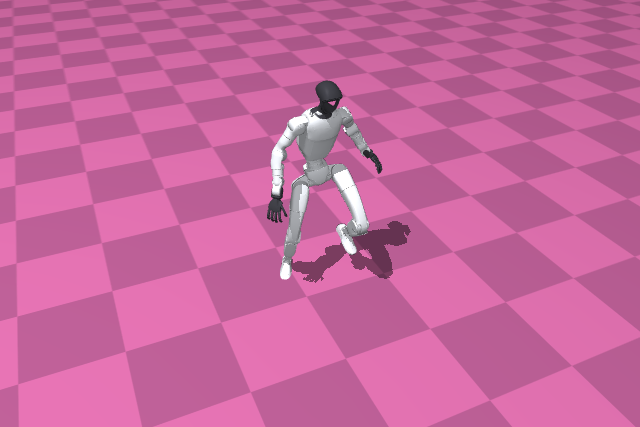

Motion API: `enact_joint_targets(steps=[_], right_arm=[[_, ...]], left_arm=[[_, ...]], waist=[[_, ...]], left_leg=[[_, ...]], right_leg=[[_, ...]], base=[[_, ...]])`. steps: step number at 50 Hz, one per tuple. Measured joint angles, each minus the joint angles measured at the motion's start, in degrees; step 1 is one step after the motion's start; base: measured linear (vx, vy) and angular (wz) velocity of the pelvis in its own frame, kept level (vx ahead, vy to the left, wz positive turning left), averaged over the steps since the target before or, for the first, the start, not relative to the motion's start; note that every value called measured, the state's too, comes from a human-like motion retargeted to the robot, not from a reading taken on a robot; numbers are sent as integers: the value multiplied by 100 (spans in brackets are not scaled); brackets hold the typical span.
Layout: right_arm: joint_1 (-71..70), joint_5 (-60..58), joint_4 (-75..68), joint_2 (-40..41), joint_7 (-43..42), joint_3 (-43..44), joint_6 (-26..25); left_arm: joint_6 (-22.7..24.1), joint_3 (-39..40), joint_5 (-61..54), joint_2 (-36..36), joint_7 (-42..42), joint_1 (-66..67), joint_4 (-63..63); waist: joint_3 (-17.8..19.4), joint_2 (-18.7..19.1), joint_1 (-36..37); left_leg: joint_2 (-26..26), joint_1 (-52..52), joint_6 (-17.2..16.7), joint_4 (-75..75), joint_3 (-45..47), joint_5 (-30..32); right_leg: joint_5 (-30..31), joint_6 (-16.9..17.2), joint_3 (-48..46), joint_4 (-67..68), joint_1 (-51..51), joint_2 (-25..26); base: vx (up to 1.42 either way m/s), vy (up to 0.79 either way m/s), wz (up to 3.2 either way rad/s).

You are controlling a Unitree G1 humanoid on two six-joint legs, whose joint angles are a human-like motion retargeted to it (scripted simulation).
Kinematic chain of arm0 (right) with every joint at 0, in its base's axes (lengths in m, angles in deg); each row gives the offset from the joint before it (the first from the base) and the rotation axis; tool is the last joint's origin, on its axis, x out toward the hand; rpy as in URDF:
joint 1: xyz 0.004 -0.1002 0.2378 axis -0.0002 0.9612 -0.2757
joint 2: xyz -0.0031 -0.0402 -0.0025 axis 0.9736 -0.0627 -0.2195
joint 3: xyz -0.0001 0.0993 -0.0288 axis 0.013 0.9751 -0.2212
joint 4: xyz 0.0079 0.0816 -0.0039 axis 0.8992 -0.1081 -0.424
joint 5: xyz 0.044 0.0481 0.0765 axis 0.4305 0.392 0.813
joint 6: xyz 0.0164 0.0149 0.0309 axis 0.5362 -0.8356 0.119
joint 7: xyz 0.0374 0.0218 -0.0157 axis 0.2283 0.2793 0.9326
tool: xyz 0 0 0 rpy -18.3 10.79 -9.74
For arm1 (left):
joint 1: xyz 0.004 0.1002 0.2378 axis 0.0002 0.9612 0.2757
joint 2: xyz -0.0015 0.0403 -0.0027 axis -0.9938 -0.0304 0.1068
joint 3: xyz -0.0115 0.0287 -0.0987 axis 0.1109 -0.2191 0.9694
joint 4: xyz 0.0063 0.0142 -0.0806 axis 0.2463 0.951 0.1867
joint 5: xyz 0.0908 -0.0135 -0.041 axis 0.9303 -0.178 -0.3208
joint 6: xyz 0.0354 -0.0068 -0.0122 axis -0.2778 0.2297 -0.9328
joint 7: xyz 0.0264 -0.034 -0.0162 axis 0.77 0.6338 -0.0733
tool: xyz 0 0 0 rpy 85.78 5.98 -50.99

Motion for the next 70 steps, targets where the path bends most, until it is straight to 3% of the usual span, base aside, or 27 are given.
enact_joint_targets(steps=[3, 5, 8, 10, 12, 13, 15, 19, 22, 27, 30, 32, 37, 39, 43, 45, 47, 49, 51, 52, 54, 55, 57, 60, 63, 66, 70], right_arm=[[192, 58, 5, 230, -12, 11, 106], [247, 181, -80, 382, -96, 36, 65], [364, 370, -232, 518, -311, 166, 105], [482, 449, -349, 575, -357, 269, 140], [621, 447, -455, 601, -337, 361, 173], [693, 425, -492, 605, -324, 392, 191], [850, 324, -539, 610, -327, 443, 238], [1151, -15, -572, 688, -321, 558, 313], [1206, -189, -610, 781, -273, 650, 288], [1164, -248, -598, 844, -230, 586, 235], [1188, -351, -576, 839, -189, 572, 231], [1119, -231, -583, 826, -165, 461, 182], [1306, -208, -562, 852, -186, 562, 170], [1265, -37, -567, 822, -175, 533, 118], [1298, 95, -566, 753, -261, 584, 81], [1220, 138, -566, 685, -347, 575, 63], [1042, 143, -542, 594, -476, 526, 70], [851, 70, -469, 504, -629, 450, 103], [670, -128, -323, 387, -745, 375, 136], [598, -240, -220, 312, -784, 350, 155], [461, -359, 30, 116, -809, 309, 205], [398, -378, 170, 6, -802, 287, 242], [233, -245, 482, -207, -672, 256, 259], [113, -31, 779, -405, -512, 268, 239], [-11, 137, 803, -495, -373, 321, 129], [-148, 145, 593, -449, -302, 229, 24], [-311, 68, 327, -275, -201, -65, -44]], left_arm=[[17, 48, 327, -42, 215, 262, 0], [-23, -28, 369, -98, 285, 257, 33], [-92, -249, 380, -124, 274, 82, 167], [-139, -538, 467, -87, 307, -122, 294], [-149, -950, 613, -77, 300, -406, 378], [-133, -1167, 684, -102, 272, -565, 380], [-82, -1543, 780, -212, 186, -907, 301], [9, -1745, 641, -539, -72, -1541, -152], [-12, -1505, 258, -755, -384, -1848, -641], [-8, -1118, -300, -1050, -718, -1947, -1249], [57, -1058, -450, -1151, -779, -1896, -1375], [5, -1092, -489, -1215, -724, -1931, -1340], [82, -1165, -420, -1103, -638, -1721, -1113], [55, -1197, -447, -1012, -629, -1678, -961], [131, -1113, -595, -718, -757, -1290, -711], [147, -1020, -710, -588, -815, -1081, -578], [132, -871, -743, -461, -809, -890, -399], [92, -653, -586, -269, -735, -657, -183], [43, -388, -274, 28, -612, -371, 34], [27, -290, -100, 202, -548, -221, 130], [21, -258, 248, 549, -442, 27, 294], [29, -285, 412, 694, -385, 141, 358], [32, -374, 665, 863, -299, 285, 404], [24, -535, 741, 916, -235, 486, 327], [50, -505, 472, 814, -236, 421, 291], [100, -351, -3, 638, -383, 204, 367], [114, -130, -559, 394, -628, -81, 464]], waist=[[-201, 55, 200], [-196, 38, 185], [-111, 99, -46], [4, 194, -293], [163, 334, -570], [234, 425, -709], [341, 648, -945], [478, 1106, -1173], [515, 1429, -1246], [532, 1788, -1302], [550, 1795, -1381], [473, 1724, -1260], [388, 1407, -1213], [370, 1257, -1087], [214, 862, -954], [83, 661, -833], [-29, 582, -658], [-77, 585, -469], [-29, 641, -271], [10, 635, -187], [101, 413, -122], [147, 259, -127], [208, 164, -235], [251, 202, -332], [199, -31, -349], [249, -392, -291], [332, -721, -229]], left_leg=[[125, 1084, -12, -1893, -174, 413], [129, 2040, 177, -3651, -156, 873], [409, 3478, 834, -5794, 300, 348], [549, 4132, 1209, -6702, 370, -37], [744, 4318, 1292, -6973, 144, 66], [876, 4309, 1224, -6998, 2, 163], [1180, 4289, 1000, -7123, -245, 284], [1839, 4238, 612, -7441, -632, 418], [2365, 3939, 403, -7355, -936, 552], [3138, 3643, 97, -7270, -1276, 684], [3263, 3481, -1, -6963, -1475, 547], [3328, 3559, 7, -7142, -1425, 637], [3043, 3572, -117, -6823, -1607, 453], [2916, 3720, -97, -6946, -1560, 516], [2475, 3699, -76, -6728, -1547, 425], [2306, 3652, -54, -6641, -1430, 404], [2337, 3706, -62, -6691, -1210, 521], [2459, 3928, -92, -6862, -953, 869], [2531, 4315, -166, -7060, -806, 1430], [2431, 4479, -209, -7093, -843, 1699], [1719, 4535, -237, -6797, -1137, 1936], [1274, 4450, -237, -6458, -1291, 1888], [979, 3802, -236, -4932, -1199, 1395], [1418, 2623, 44, -2164, -441, 646], [1266, 1320, 94, 70, -39, 90], [502, 231, -190, 1397, 197, -255], [-14, -691, -188, 2051, 445, -317]], right_leg=[[51, 19, -24, -130, 136, 663], [201, 87, -138, -418, 374, 988], [495, 102, -334, 3, 368, 1338], [1185, 35, -440, 895, -24, 1419], [2301, 77, -618, 2032, -659, 1283], [2696, 127, -747, 2608, -998, 1157], [2661, 53, -1049, 3837, -1651, 794], [1149, -340, -1164, 6201, -2859, 190], [1180, -453, -868, 7300, -3747, 209], [1183, -574, -462, 7921, -4421, 434], [1118, -562, -134, 7754, -4274, 324], [1144, -727, -18, 7285, -4100, 348], [1465, -291, 273, 5292, -2627, 271], [1671, -193, 382, 4019, -1911, 419], [2329, 366, 1017, 1047, -449, 725], [2129, 322, 1029, -102, 53, 591], [1311, 168, 517, -609, 347, 356], [679, 204, 300, -750, 453, 298], [476, 283, 572, -534, 327, 396], [477, 348, 770, -402, 238, 396], [565, 553, 1109, -427, 190, 55], [592, 619, 1231, -562, 245, -182], [588, 414, 1224, -805, 404, -304], [614, 44, 1117, -885, 513, -192], [636, 24, 1047, -901, 278, -367], [619, 97, 1017, -835, 42, -619], [478, 89, 843, -634, -136, -615]], base=[[21, -14, -88], [18, -6, -48], [12, 3, 5], [2, 6, 47], [-4, 3, 71], [-6, 1, 80], [-6, -1, 76], [-5, -9, 53], [-4, -17, 14], [-1, -22, -7], [6, -22, 18], [4, -30, -8], [12, -32, 43], [9, -43, 20], [10, -52, 15], [6, -63, -39], [4, -66, -86], [4, -67, -118], [7, -63, -146], [7, -53, -141], [6, -41, -100], [5, -37, -49], [3, -42, -17], [1, -40, 14], [-2, -29, 45], [-4, -24, 51], [-1, -25, 48]])
